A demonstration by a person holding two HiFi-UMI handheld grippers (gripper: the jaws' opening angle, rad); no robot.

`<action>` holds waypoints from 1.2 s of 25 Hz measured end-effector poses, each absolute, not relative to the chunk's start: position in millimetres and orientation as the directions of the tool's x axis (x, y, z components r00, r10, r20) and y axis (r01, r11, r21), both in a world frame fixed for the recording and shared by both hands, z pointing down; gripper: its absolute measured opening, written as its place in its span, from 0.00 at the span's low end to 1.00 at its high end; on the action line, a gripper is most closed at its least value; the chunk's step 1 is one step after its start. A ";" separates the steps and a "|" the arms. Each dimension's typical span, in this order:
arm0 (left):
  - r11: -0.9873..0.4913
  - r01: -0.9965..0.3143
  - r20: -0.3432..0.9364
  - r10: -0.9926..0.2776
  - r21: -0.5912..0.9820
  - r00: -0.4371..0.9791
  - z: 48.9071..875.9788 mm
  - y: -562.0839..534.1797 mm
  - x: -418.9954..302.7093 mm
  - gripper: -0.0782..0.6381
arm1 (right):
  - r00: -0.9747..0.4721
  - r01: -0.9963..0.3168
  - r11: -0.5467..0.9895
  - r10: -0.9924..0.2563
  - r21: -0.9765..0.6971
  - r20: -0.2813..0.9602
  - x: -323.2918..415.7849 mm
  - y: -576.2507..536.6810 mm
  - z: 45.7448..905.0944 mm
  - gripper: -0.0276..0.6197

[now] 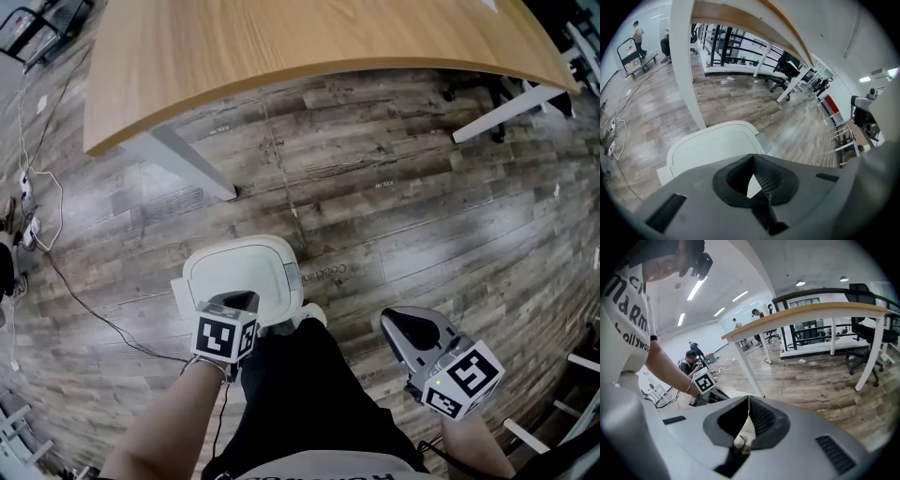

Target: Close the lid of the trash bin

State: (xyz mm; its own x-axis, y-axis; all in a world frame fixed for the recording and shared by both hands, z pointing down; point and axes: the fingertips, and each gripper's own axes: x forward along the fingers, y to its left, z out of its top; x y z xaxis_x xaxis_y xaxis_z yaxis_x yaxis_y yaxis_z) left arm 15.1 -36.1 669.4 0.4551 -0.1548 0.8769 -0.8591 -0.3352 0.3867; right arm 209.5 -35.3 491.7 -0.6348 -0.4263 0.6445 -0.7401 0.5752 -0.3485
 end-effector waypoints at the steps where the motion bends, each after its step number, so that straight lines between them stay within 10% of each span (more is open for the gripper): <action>1: -0.340 -0.855 0.871 -0.161 0.392 0.464 659.6 -32.8 8.9 0.12 | -0.642 -0.732 0.588 -0.426 -0.345 0.637 200.2 -35.6 483.8 0.06; 30: -0.640 -0.686 0.211 -0.659 0.346 0.722 208.3 -40.8 -155.5 0.12 | -0.744 -0.643 0.766 -0.626 0.005 0.234 -30.5 -50.2 157.3 0.06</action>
